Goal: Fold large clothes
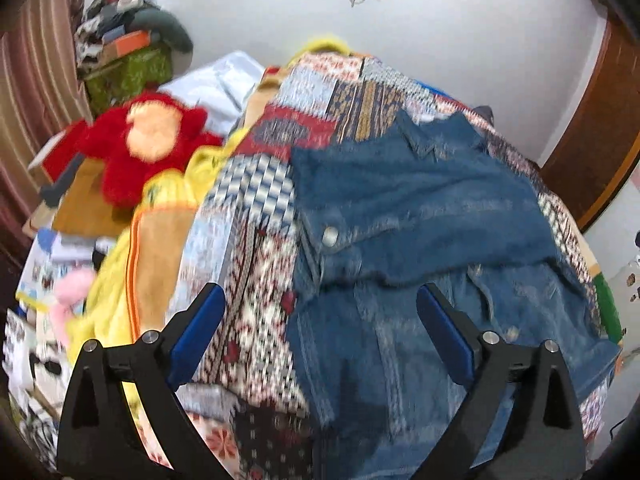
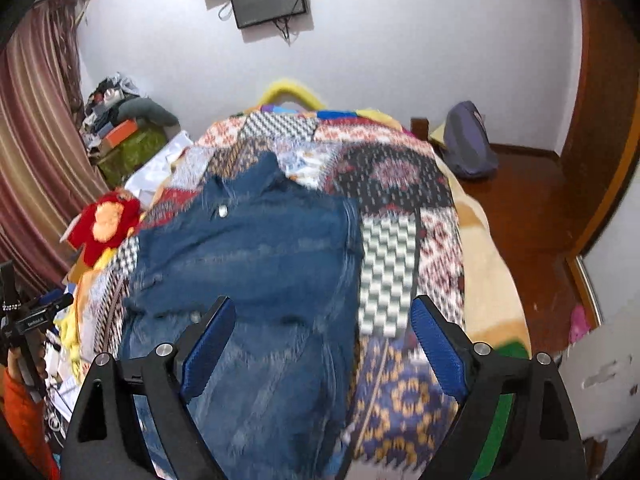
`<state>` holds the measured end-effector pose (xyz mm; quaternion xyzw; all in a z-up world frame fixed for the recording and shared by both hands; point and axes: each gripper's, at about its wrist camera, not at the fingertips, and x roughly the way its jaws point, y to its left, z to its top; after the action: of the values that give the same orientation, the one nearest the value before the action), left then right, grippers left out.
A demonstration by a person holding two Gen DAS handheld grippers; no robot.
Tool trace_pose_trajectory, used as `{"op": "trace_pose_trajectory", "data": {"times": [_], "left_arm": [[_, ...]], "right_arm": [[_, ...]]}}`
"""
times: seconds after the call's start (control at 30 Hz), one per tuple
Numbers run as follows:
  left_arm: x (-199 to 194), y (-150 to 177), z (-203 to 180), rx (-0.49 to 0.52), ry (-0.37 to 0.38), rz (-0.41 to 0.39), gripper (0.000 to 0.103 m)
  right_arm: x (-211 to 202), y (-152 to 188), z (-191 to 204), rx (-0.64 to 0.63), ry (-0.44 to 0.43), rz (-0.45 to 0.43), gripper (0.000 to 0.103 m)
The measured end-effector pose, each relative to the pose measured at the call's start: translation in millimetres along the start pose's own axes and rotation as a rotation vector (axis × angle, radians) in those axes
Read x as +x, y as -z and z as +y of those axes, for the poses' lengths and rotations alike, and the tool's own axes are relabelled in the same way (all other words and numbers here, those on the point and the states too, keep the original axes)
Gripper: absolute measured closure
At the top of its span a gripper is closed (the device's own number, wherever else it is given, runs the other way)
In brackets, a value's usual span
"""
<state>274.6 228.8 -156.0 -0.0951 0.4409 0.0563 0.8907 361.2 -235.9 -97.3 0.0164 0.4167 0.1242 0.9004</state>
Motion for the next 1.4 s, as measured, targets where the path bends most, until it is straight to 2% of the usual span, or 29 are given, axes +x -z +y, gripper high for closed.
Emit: {"op": "trace_pose_trajectory", "data": {"times": [0.3, 0.43, 0.6, 0.63, 0.7, 0.8, 0.83, 0.87, 0.9, 0.93, 0.97, 1.07, 1.2, 1.4], "left_arm": [[24, 80, 21, -0.159, 0.045, 0.145, 0.006], [37, 113, 23, -0.216, 0.096, 0.219, 0.006], [47, 136, 19, -0.251, 0.137, 0.265, 0.008], [49, 140, 17, -0.26, 0.155, 0.274, 0.012], [51, 144, 13, -0.272, 0.178, 0.279, 0.019], [45, 147, 11, -0.281, 0.21, 0.262, 0.032], [43, 148, 11, -0.29, 0.229, 0.26, 0.042], [42, 149, 12, -0.301, 0.248, 0.26, 0.045], [42, 150, 11, -0.308, 0.243, 0.257, 0.047], [40, 150, 11, -0.306, 0.233, 0.253, 0.053], [38, 150, 11, -0.3, 0.217, 0.244, 0.061], [27, 148, 12, -0.281, 0.192, 0.215, 0.081], [9, 135, 8, -0.246, 0.171, 0.141, 0.089], [-16, 92, -2, -0.183, 0.173, 0.015, 0.091]], "right_arm": [[16, 88, -1, 0.057, -0.003, 0.156, 0.015], [24, 122, 5, 0.077, -0.019, 0.219, 0.015], [27, 143, 13, 0.088, -0.042, 0.225, 0.015], [28, 146, 14, 0.091, -0.063, 0.228, 0.016], [29, 149, 16, 0.103, -0.099, 0.231, 0.028], [30, 149, 15, 0.138, -0.168, 0.236, 0.043], [30, 149, 15, 0.143, -0.167, 0.232, 0.045], [30, 149, 16, 0.143, -0.164, 0.227, 0.05], [30, 149, 16, 0.144, -0.161, 0.22, 0.055], [30, 150, 16, 0.146, -0.159, 0.213, 0.058], [29, 149, 15, 0.149, -0.156, 0.208, 0.067], [26, 147, 11, 0.159, -0.172, 0.19, 0.078], [16, 138, 11, 0.137, -0.193, 0.151, 0.085], [6, 111, 28, 0.046, -0.211, 0.085, 0.088]]}}
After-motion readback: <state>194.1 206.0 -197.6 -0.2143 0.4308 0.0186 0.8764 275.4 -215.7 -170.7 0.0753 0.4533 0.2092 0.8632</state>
